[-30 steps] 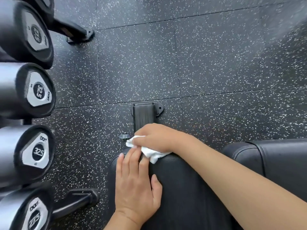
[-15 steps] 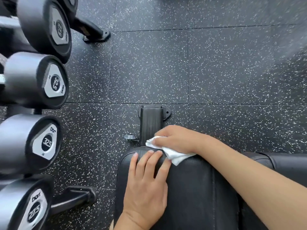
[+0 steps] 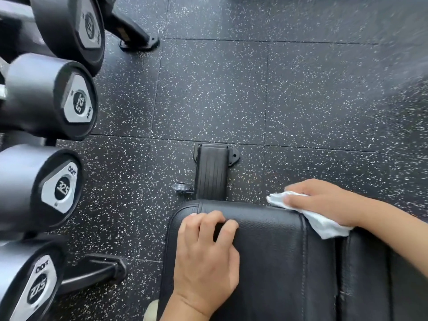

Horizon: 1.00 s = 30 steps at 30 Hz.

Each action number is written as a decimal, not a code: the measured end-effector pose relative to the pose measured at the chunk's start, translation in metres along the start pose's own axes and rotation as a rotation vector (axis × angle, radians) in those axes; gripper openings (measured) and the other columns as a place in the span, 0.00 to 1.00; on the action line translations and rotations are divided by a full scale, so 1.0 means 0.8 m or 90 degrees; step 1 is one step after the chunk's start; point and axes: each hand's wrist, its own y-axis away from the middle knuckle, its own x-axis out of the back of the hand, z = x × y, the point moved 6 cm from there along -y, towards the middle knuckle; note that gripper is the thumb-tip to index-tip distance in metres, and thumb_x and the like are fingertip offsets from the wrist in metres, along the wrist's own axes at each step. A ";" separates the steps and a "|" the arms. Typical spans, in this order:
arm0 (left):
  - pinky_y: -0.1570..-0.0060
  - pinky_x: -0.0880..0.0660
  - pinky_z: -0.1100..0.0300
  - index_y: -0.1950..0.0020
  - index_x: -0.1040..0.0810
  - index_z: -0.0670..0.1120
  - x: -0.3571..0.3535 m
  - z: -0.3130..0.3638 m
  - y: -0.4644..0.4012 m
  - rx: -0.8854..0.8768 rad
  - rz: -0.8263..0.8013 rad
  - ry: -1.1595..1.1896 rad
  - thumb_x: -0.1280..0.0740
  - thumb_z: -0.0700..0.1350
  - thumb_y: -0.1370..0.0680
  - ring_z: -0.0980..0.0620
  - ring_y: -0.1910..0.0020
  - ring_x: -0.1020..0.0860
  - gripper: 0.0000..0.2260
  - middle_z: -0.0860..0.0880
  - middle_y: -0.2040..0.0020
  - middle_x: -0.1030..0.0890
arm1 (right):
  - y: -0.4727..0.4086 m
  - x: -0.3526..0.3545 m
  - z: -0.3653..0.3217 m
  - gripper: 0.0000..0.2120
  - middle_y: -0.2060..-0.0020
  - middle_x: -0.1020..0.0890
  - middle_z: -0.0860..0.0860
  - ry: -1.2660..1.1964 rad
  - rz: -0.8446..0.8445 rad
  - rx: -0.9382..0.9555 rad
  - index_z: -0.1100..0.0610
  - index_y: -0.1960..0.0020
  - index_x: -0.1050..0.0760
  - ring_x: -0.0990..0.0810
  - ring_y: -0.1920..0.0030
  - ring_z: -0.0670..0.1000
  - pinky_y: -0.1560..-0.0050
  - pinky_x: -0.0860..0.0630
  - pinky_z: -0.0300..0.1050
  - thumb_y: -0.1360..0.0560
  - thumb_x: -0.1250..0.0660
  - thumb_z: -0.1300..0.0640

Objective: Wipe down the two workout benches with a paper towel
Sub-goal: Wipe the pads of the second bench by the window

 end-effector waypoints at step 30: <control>0.32 0.31 0.41 0.39 0.22 0.44 0.002 0.008 -0.012 -0.014 -0.059 -0.030 0.37 0.41 0.26 0.37 0.39 0.26 0.15 0.44 0.39 0.24 | 0.106 -0.054 -0.045 0.15 0.63 0.22 0.55 0.325 0.765 -0.128 0.58 0.55 0.24 0.22 0.60 0.61 0.66 0.33 0.50 0.18 0.38 0.48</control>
